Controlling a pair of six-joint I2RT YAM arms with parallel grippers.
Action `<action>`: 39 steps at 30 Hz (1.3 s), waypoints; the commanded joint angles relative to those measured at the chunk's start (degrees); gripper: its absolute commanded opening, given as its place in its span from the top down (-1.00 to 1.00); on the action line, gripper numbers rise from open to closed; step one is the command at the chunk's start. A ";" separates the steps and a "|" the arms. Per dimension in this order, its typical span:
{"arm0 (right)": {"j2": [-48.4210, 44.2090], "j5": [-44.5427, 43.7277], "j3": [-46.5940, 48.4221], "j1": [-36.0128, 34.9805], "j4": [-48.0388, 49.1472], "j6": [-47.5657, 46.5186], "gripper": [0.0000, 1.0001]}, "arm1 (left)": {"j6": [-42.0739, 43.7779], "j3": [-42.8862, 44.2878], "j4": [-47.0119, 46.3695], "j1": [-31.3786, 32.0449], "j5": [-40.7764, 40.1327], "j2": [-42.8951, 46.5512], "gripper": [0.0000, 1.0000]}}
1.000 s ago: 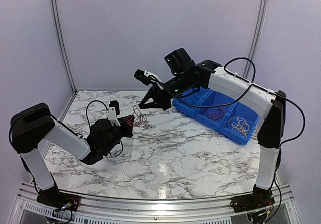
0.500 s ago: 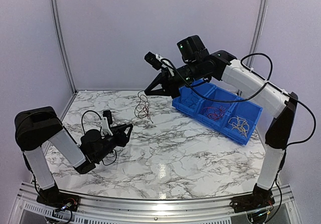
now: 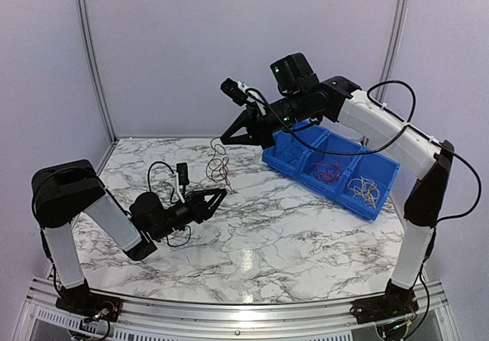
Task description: Untangle the cables
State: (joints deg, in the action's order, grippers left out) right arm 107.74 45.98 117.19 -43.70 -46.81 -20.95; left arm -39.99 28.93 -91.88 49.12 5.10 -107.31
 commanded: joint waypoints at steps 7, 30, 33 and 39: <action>-1.06 -0.45 1.51 0.39 0.40 0.38 1.00 | -1.74 0.07 -7.83 0.27 5.26 -0.96 0.00; -0.78 0.64 -1.02 -0.08 0.82 0.54 1.00 | -0.58 3.86 -8.94 0.63 7.75 0.12 0.21; -0.78 0.77 -0.79 -0.08 0.93 0.72 1.00 | -1.24 4.74 -8.93 0.54 7.95 -0.71 0.51; -1.59 -0.45 1.17 0.05 0.34 0.39 1.00 | -1.89 4.66 -8.94 0.54 7.17 -1.94 0.96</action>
State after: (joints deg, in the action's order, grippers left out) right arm 107.74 45.98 116.09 -43.70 -46.76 -20.97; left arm -41.69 33.17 -92.31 49.60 12.14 -107.94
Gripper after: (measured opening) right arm 0.022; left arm 0.064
